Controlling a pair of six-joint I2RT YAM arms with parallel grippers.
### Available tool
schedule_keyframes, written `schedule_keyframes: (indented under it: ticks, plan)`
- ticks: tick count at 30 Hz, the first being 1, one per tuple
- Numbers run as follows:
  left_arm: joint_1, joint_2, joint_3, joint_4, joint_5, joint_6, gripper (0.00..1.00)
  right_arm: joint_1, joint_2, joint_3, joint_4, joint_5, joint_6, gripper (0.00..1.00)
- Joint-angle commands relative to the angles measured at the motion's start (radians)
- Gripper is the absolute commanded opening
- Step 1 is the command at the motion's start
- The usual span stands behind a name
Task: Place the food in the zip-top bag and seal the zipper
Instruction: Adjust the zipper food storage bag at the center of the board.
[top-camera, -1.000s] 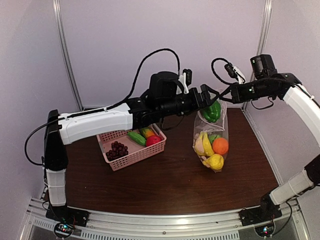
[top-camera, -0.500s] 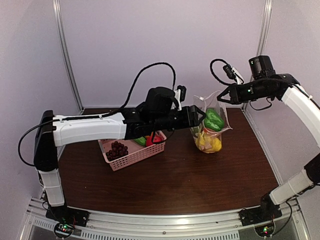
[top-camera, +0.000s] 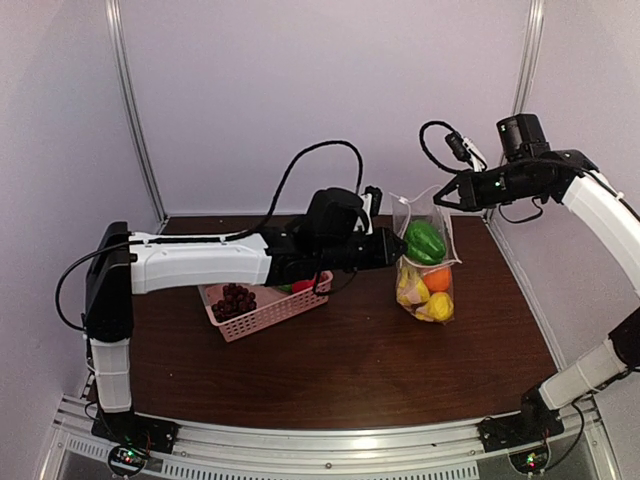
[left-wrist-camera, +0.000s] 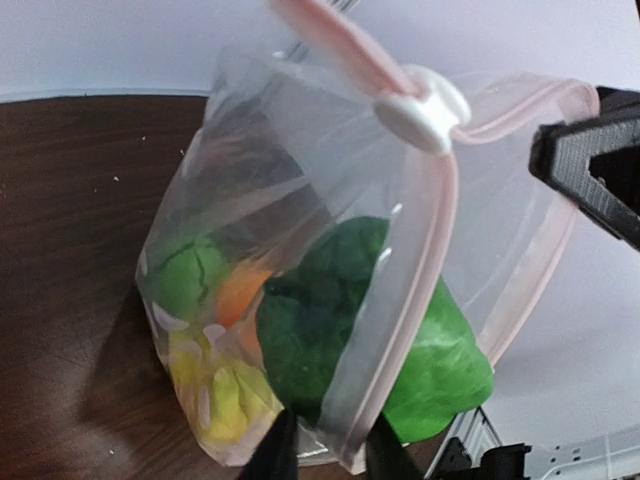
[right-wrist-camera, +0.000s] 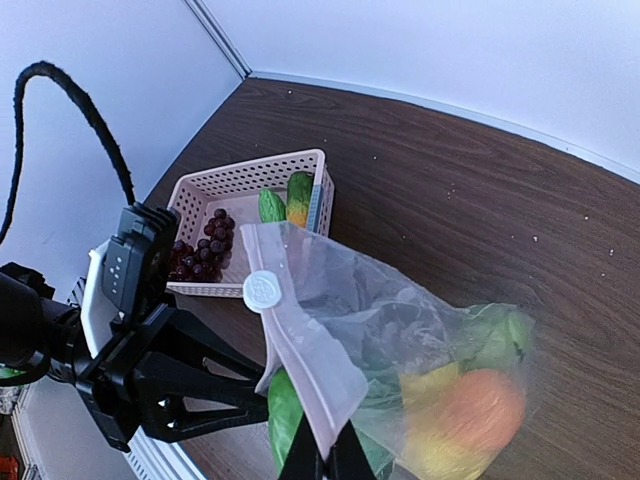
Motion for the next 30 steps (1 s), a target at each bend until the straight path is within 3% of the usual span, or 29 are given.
schedule_keyframes:
  ticks: [1,7,12,17,25,27,30]
  plan:
    - [-0.003,-0.011,0.013,0.018,-0.006,0.028,0.00,-0.005,-0.046,-0.010,0.037,0.003,0.001,0.00]
    - [-0.021,-0.089,0.069,0.010,-0.012,0.109,0.00,-0.005,-0.056,-0.025,0.018,0.147,-0.030,0.00]
    - [-0.036,-0.146,0.080,0.101,0.071,0.125,0.00,-0.005,-0.066,-0.009,-0.006,0.175,-0.046,0.00]
    - [-0.043,-0.103,0.154,0.064,0.123,0.154,0.00,-0.005,-0.042,0.055,-0.038,0.232,-0.072,0.00]
    - [0.008,-0.115,0.124,-0.001,0.061,0.192,0.00,-0.006,-0.028,0.097,-0.046,0.266,-0.074,0.00]
    - [0.050,-0.113,0.120,-0.064,0.113,0.175,0.04,-0.006,-0.025,0.093,-0.045,0.282,-0.100,0.00]
    - [0.085,-0.150,0.067,-0.136,0.135,0.204,0.46,-0.005,-0.014,0.077,-0.051,0.301,-0.111,0.00]
